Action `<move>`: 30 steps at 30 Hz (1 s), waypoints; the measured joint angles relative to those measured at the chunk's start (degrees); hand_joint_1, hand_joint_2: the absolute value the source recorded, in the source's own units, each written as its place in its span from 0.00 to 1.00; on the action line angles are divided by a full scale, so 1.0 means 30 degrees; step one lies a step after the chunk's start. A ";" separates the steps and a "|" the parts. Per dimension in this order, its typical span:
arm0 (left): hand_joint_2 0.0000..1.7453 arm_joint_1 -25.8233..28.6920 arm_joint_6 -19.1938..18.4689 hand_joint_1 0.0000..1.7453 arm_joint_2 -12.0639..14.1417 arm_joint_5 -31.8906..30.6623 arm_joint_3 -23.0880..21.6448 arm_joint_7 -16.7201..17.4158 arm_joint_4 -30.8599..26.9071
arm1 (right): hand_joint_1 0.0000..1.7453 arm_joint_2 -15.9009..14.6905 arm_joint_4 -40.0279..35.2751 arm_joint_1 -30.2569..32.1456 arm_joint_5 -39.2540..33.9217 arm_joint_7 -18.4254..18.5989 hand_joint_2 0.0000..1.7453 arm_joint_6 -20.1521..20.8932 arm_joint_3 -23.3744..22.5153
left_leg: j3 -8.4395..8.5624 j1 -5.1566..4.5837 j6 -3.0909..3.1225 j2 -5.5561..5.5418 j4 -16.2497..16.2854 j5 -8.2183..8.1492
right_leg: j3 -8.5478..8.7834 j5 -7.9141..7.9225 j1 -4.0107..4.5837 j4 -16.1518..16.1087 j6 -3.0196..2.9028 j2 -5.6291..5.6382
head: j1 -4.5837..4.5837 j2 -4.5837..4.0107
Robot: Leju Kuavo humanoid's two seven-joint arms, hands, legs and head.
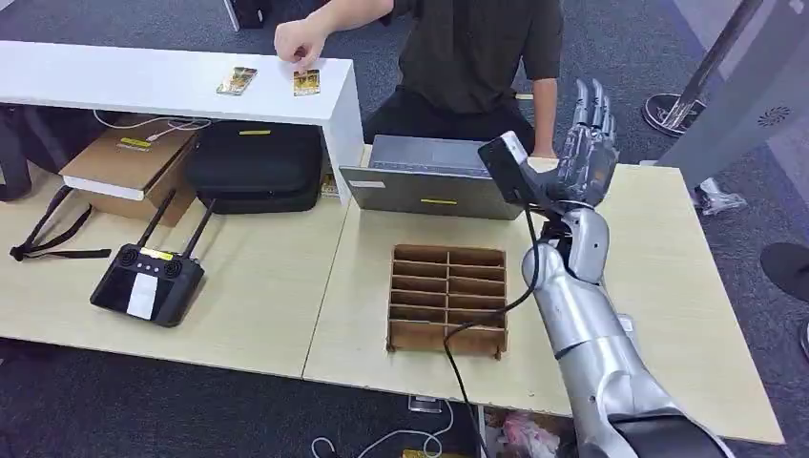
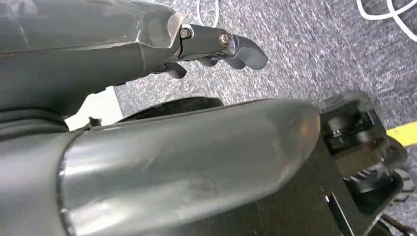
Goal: Pass the card to the sensor for recognition and then transmit it.
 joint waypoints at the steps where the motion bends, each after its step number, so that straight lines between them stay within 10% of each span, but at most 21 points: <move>1: 0.00 0.0005 0.0000 0.00 0.0000 0.0000 0.0000 0.0000 0.0000 | 0.00 0.0000 -0.0001 0.0024 0.0000 0.0000 1.00 0.0000 0.0000 | 0.0000 0.0000 0.0000 0.0000 0.0000 0.0000 | 0.0000 0.0000 0.0000 0.0000 0.0000 0.0000 | 0.0000 0.0000; 9: 0.00 0.0423 0.0750 0.00 0.0138 0.1705 -0.0371 -0.0626 -0.0335 | 0.00 -0.2142 -0.7489 0.5624 -0.0102 0.0131 1.00 -0.0562 -0.0991 | 0.0001 -0.0001 0.0016 0.0003 -0.0001 -0.0023 | 0.0000 -0.0004 0.0000 -0.0009 0.0002 0.0001 | 0.0000 0.0000; 30: 0.00 0.1800 0.1763 0.00 0.0081 0.2339 -0.0750 -0.1850 -0.0532 | 0.00 -0.4036 -1.4975 1.3547 0.0998 0.1107 1.00 -0.1436 -0.3526 | -0.0005 -0.0005 0.0058 0.0004 -0.0003 -0.0077 | 0.0006 -0.0048 -0.0006 -0.0015 0.0035 -0.0003 | 0.0000 0.0000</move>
